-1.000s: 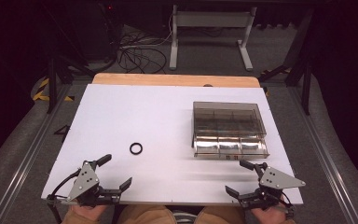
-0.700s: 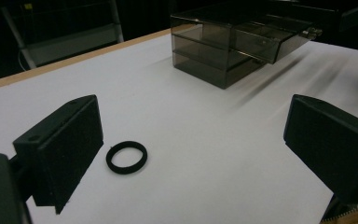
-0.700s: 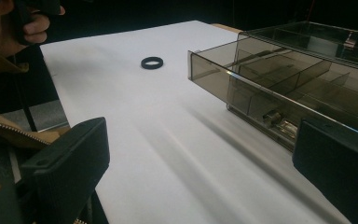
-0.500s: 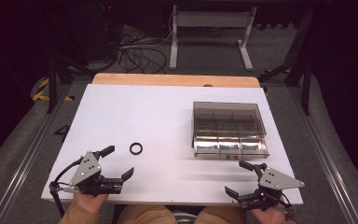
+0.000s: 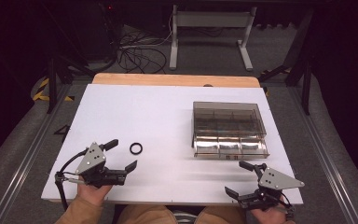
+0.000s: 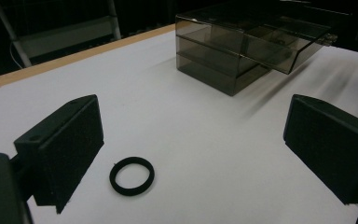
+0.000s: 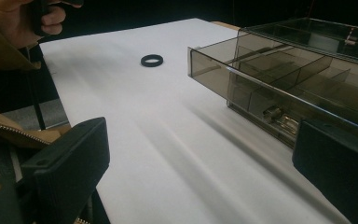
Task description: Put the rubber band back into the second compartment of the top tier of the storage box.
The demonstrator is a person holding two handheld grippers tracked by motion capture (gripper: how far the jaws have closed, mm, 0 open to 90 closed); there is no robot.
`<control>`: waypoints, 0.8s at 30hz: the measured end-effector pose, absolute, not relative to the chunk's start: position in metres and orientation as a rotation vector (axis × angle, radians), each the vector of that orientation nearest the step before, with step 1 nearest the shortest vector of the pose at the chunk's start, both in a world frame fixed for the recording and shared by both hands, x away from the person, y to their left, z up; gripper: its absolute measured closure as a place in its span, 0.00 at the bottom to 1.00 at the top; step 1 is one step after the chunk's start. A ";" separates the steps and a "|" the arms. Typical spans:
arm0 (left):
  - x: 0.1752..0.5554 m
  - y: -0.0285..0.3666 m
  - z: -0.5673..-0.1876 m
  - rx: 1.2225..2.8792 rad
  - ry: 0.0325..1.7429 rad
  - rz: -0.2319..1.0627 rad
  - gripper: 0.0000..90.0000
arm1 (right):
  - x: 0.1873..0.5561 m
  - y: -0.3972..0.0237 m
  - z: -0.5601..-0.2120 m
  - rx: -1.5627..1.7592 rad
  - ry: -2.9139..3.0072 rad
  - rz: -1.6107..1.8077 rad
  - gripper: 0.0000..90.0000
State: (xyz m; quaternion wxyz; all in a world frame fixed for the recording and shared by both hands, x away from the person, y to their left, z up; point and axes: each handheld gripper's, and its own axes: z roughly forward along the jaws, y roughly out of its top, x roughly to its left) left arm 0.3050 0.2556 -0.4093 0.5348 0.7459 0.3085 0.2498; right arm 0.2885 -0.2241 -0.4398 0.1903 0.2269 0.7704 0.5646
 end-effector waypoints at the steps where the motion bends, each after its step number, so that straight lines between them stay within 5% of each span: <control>1: 0.306 0.255 -0.409 1.778 0.734 0.595 0.06 | 0.289 -0.224 -0.440 0.638 2.164 1.584 0.05; 24: 0.346 0.246 -0.399 1.830 0.773 0.580 0.06 | 0.289 -0.224 -0.440 0.630 2.174 1.586 0.05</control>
